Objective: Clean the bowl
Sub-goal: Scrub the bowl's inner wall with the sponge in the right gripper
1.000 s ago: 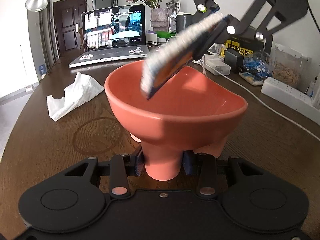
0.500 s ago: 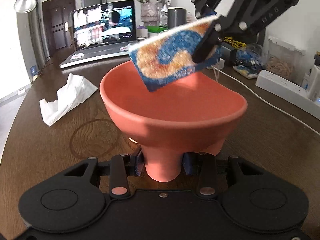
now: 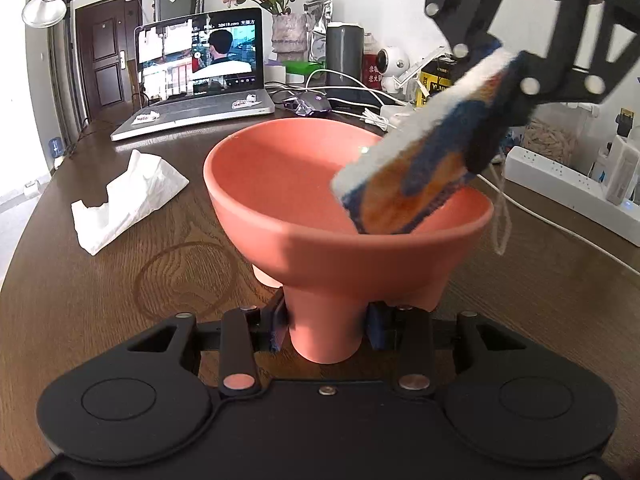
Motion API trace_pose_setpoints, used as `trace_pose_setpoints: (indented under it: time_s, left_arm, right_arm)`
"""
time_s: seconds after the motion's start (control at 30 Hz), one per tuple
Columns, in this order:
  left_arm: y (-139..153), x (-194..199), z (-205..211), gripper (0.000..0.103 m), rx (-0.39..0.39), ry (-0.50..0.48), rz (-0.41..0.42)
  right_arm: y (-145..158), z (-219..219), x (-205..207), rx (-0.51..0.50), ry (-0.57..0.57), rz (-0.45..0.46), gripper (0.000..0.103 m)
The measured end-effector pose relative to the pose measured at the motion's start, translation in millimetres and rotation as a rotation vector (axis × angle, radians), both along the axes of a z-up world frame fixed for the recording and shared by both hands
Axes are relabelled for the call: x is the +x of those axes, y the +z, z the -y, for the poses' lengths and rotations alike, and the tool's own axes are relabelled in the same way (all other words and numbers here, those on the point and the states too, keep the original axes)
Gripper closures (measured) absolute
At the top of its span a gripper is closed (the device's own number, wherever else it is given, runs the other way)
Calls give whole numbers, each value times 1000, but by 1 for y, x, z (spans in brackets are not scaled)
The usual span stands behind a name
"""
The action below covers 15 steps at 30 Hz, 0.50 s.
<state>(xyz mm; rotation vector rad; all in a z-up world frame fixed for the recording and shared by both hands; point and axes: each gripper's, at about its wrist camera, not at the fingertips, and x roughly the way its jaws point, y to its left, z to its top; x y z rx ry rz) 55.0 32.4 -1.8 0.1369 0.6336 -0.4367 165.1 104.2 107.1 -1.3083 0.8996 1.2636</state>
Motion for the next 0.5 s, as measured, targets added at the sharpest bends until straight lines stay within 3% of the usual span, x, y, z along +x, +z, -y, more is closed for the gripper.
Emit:
trace_pose_setpoints:
  time_s: [0.13,0.4,0.5]
  left_arm:
    - [0,1,0,64,-1,0,0]
    - [0,1,0,64,-3,0,0]
    - [0,1,0,64,0,0,0]
  right_arm:
    - [3,-19,-3,28,1,11,91]
    - [12,-102,25,61,44,69,91]
    - [22,-91,15,78,34,83,91]
